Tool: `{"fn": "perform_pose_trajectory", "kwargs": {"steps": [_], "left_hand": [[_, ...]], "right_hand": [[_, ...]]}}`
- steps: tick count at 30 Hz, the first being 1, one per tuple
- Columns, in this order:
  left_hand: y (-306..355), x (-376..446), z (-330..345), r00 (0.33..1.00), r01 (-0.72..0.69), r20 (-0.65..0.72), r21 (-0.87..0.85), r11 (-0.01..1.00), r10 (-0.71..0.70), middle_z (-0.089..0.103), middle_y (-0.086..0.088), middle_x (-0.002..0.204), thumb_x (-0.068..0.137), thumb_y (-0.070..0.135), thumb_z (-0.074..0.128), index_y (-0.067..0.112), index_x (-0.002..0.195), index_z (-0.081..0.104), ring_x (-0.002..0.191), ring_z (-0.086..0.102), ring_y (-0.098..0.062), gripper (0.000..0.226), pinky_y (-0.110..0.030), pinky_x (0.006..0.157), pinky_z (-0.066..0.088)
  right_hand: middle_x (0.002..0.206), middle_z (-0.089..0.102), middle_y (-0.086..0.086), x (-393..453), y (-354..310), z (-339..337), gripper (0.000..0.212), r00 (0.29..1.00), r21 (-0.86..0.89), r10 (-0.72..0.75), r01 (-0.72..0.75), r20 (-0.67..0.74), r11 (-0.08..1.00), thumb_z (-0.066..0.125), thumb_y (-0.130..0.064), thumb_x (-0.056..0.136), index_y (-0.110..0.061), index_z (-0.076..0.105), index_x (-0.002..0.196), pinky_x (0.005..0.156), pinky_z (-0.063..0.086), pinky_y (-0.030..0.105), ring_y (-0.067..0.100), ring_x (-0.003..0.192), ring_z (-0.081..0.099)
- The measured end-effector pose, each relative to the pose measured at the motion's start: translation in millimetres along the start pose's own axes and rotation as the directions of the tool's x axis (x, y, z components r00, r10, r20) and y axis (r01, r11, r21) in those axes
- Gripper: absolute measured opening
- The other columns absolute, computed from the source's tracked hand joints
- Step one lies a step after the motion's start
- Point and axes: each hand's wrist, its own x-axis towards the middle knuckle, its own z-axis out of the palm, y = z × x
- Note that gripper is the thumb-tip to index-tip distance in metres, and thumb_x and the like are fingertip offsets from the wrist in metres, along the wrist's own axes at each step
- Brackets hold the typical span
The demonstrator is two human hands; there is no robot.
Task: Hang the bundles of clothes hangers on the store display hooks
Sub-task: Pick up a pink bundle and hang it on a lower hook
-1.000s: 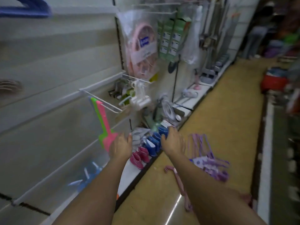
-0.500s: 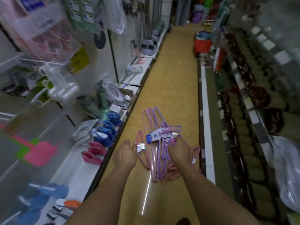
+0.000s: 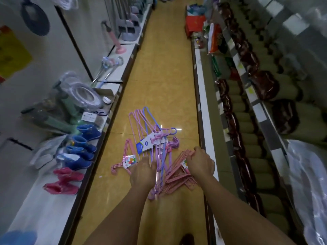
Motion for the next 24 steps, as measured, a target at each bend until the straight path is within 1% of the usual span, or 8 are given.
{"fn": "perform_pose_trajectory", "kwargs": {"steps": [2,4,7,13,17,21,23,24], "left_hand": [[-0.3,17.6,31.4,0.999,-0.027,0.037,0.027,0.999,0.026,0.053,-0.008,0.133,0.101,0.043,0.029,0.012,0.134,0.044,0.120,0.051,-0.028,0.047,-0.035,0.092,0.040],[-5.4,37.3,61.3,0.996,-0.067,0.062,0.075,0.995,0.062,0.054,-0.008,0.131,0.101,0.042,0.029,0.012,0.132,0.045,0.118,0.051,-0.027,0.046,-0.034,0.090,0.041],[-22.9,75.9,123.0,0.989,-0.113,0.103,0.100,0.989,0.103,0.052,-0.007,0.133,0.101,0.041,0.029,0.012,0.132,0.045,0.119,0.052,-0.027,0.045,-0.034,0.091,0.040],[-75.2,152.6,257.9,0.973,-0.193,0.154,0.142,0.971,0.171,0.056,-0.007,0.127,0.100,0.036,0.037,0.014,0.129,0.046,0.111,0.056,-0.027,0.037,-0.034,0.088,0.046],[-97.7,196.5,336.4,0.964,-0.227,0.174,0.152,0.962,0.200,0.057,-0.007,0.123,0.099,0.027,0.039,0.015,0.127,0.047,0.107,0.058,-0.027,0.032,-0.034,0.084,0.047],[-110.6,237.5,399.7,0.959,-0.250,0.174,0.157,0.956,0.222,0.061,-0.008,0.113,0.096,0.021,0.044,0.014,0.116,0.052,0.099,0.060,-0.027,0.023,-0.034,0.075,0.045],[-116.3,257.2,428.3,0.953,-0.278,0.165,0.147,0.949,0.254,0.062,-0.007,0.112,0.095,0.018,0.045,0.014,0.117,0.053,0.099,0.060,-0.025,0.023,-0.033,0.075,0.045],[-118.4,265.2,439.6,0.951,-0.289,0.157,0.133,0.948,0.268,0.061,-0.007,0.116,0.095,0.017,0.045,0.014,0.122,0.052,0.102,0.059,-0.024,0.028,-0.032,0.079,0.047]], "right_hand": [[0.121,0.058,0.007,19.9,19.3,25.9,0.037,0.999,0.006,0.038,-0.038,0.002,0.999,0.042,-0.035,0.096,-0.013,0.052,0.124,0.093,0.046,0.040,0.025,0.107,0.058],[0.122,0.058,0.007,38.3,37.9,54.6,0.040,0.997,0.008,0.071,-0.071,0.023,0.997,0.045,-0.036,0.095,-0.013,0.050,0.127,0.095,0.045,0.041,0.025,0.109,0.058],[0.123,0.058,0.007,71.1,69.7,110.9,0.040,0.994,0.006,0.104,-0.104,0.043,0.995,0.049,-0.036,0.094,-0.015,0.049,0.128,0.098,0.044,0.044,0.026,0.112,0.056],[0.122,0.060,0.006,131.3,129.8,237.2,0.039,0.978,-0.021,0.196,-0.195,0.076,0.981,0.045,-0.038,0.096,-0.016,0.049,0.128,0.093,0.043,0.037,0.024,0.110,0.058],[0.121,0.060,0.005,169.5,158.3,309.6,0.036,0.968,-0.003,0.228,-0.229,0.102,0.973,0.045,-0.039,0.096,-0.019,0.050,0.125,0.093,0.040,0.038,0.025,0.111,0.057],[0.119,0.061,0.005,206.3,177.9,374.5,0.033,0.964,-0.023,0.237,-0.236,0.117,0.971,0.045,-0.035,0.096,-0.019,0.052,0.123,0.088,0.045,0.037,0.025,0.109,0.058],[0.119,0.062,0.006,221.4,185.5,402.5,0.030,0.957,-0.024,0.254,-0.253,0.141,0.967,0.044,-0.033,0.097,-0.018,0.053,0.121,0.087,0.046,0.037,0.025,0.109,0.058],[0.119,0.062,0.006,226.8,188.1,413.6,0.029,0.952,-0.019,0.262,-0.262,0.156,0.965,0.043,-0.031,0.097,-0.017,0.054,0.120,0.088,0.047,0.037,0.025,0.109,0.058]]}}
